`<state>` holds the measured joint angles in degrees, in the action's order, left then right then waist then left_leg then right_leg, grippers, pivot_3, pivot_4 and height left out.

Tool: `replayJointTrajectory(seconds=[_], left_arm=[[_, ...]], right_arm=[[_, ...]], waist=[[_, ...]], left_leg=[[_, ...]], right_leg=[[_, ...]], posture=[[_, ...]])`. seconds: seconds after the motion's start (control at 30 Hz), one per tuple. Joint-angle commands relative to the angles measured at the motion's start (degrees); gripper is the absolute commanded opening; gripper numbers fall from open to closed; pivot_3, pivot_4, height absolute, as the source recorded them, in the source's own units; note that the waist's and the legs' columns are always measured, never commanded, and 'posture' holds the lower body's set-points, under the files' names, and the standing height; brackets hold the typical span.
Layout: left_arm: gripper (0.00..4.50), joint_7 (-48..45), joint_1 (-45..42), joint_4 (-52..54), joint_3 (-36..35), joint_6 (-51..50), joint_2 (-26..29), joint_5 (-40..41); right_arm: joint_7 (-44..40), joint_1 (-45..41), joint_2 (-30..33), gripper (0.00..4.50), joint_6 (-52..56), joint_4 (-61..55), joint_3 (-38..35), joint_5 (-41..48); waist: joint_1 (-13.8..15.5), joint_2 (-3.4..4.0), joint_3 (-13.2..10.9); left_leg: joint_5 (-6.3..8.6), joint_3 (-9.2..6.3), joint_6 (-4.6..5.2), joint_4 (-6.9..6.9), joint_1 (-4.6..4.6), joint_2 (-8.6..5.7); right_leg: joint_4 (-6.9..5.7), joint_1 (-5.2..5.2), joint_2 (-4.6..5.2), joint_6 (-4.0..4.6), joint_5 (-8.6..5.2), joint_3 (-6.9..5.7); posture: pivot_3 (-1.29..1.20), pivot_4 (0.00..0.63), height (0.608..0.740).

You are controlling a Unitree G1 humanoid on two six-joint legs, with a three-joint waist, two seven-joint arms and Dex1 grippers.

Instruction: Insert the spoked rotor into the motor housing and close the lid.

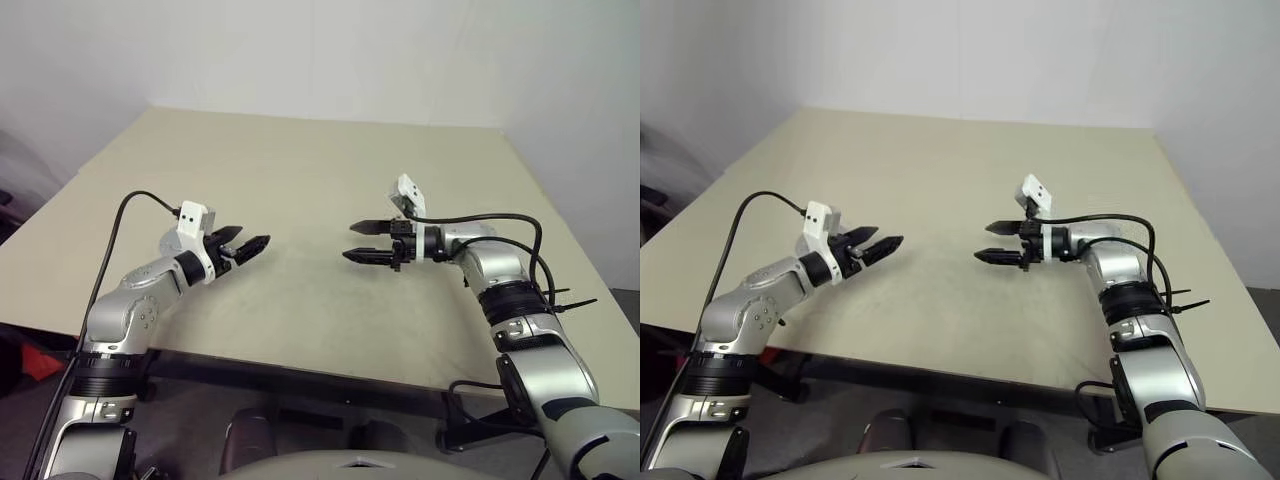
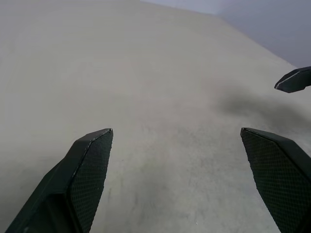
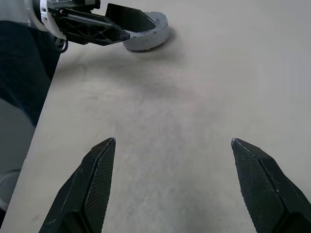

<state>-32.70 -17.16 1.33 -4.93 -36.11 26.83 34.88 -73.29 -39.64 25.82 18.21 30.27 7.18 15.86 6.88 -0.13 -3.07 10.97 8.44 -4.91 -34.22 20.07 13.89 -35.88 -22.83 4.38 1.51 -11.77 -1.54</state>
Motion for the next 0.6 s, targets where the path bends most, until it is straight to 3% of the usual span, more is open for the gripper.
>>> replayJointTrajectory(seconds=[0.03,0.2,0.5,0.6], left_arm=[[4.47,-0.5,-0.4,1.0,-1.4,0.6,-0.4,-0.3],[4.47,-0.4,-0.4,0.9,-2.0,1.2,-0.8,-0.9],[4.47,-1.0,0.2,1.2,-2.0,0.9,-0.5,-2.4],[4.47,-0.9,0.3,1.3,-1.2,1.0,-0.8,-3.6]], right_arm=[[0.8,-0.3,-0.2,4.32,-1.4,-2.6,-2.3,1.3],[2.9,0.2,-1.4,4.32,-5.3,-1.9,-3.7,1.3],[-0.7,-1.2,0.2,4.32,0.1,0.0,-2.8,0.9],[5.3,-2.9,-0.6,4.32,-4.1,5.4,-2.8,-2.9]], waist=[[0.0,0.00,0.0],[0.0,0.00,0.0],[-0.1,0.00,0.0],[-0.1,0.00,0.0]], left_leg=[[0.00,0.00,0.00,0.00,0.00,0.00],[0.01,0.00,0.01,0.00,0.00,0.00],[0.01,0.00,0.02,0.00,0.01,0.00],[0.01,0.00,0.02,0.01,0.01,0.00]], right_leg=[[0.01,0.00,0.00,0.00,0.00,0.00],[0.01,-0.01,0.00,0.00,0.00,0.00],[0.02,-0.01,0.00,0.00,0.00,0.01],[0.02,-0.01,0.00,0.00,0.00,0.01]], posture=[[0.00,0.000,0.740],[0.00,0.000,0.740],[0.00,0.000,0.740],[0.00,0.000,0.740]])
